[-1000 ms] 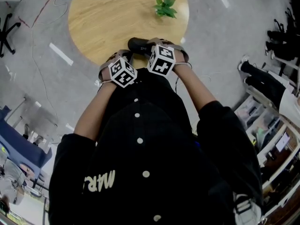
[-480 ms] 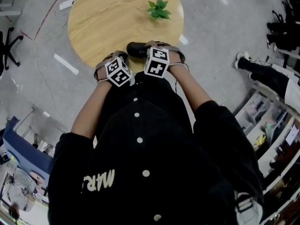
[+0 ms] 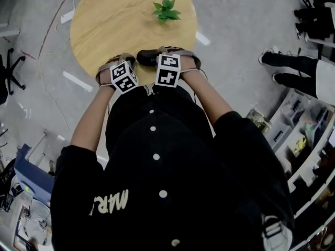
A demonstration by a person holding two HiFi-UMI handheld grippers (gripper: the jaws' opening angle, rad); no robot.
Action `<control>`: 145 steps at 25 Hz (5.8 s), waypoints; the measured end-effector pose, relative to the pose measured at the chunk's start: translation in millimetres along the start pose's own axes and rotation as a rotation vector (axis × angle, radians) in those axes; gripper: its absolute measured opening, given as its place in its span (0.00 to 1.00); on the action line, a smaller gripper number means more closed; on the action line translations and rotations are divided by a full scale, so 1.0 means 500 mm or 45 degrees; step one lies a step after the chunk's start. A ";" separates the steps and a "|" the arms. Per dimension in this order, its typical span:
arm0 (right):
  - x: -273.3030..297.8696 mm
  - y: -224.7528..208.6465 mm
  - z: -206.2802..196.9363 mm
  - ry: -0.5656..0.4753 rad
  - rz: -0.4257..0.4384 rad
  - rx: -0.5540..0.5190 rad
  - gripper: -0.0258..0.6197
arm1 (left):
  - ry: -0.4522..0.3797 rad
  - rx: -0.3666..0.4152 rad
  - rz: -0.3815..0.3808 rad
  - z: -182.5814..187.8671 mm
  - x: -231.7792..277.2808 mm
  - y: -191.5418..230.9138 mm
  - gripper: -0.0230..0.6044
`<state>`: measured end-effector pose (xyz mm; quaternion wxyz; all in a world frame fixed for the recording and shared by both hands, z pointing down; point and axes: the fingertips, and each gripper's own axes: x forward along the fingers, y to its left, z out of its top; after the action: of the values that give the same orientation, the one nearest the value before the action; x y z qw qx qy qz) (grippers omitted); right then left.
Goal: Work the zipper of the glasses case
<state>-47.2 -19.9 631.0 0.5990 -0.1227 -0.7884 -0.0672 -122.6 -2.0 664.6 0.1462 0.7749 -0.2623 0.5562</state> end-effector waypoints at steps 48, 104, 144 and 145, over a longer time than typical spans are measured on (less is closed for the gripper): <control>-0.001 -0.003 -0.004 -0.045 -0.077 0.013 0.27 | 0.059 0.995 -0.159 0.088 0.027 0.057 0.05; -0.861 -0.145 -0.090 -1.495 -1.262 0.957 0.04 | -1.366 -0.729 0.758 0.210 -0.842 0.243 0.04; -0.878 -0.128 -0.052 -1.471 -1.314 0.811 0.04 | -1.401 -0.652 0.948 0.196 -0.887 0.233 0.04; -0.877 -0.129 -0.052 -1.470 -1.314 0.810 0.04 | -1.402 -0.647 0.950 0.197 -0.887 0.232 0.04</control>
<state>69.8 -138.0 219.1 0.0010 0.4135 -0.9099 -0.0339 -219.4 -40.0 207.4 -0.0316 0.7438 -0.6674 0.0187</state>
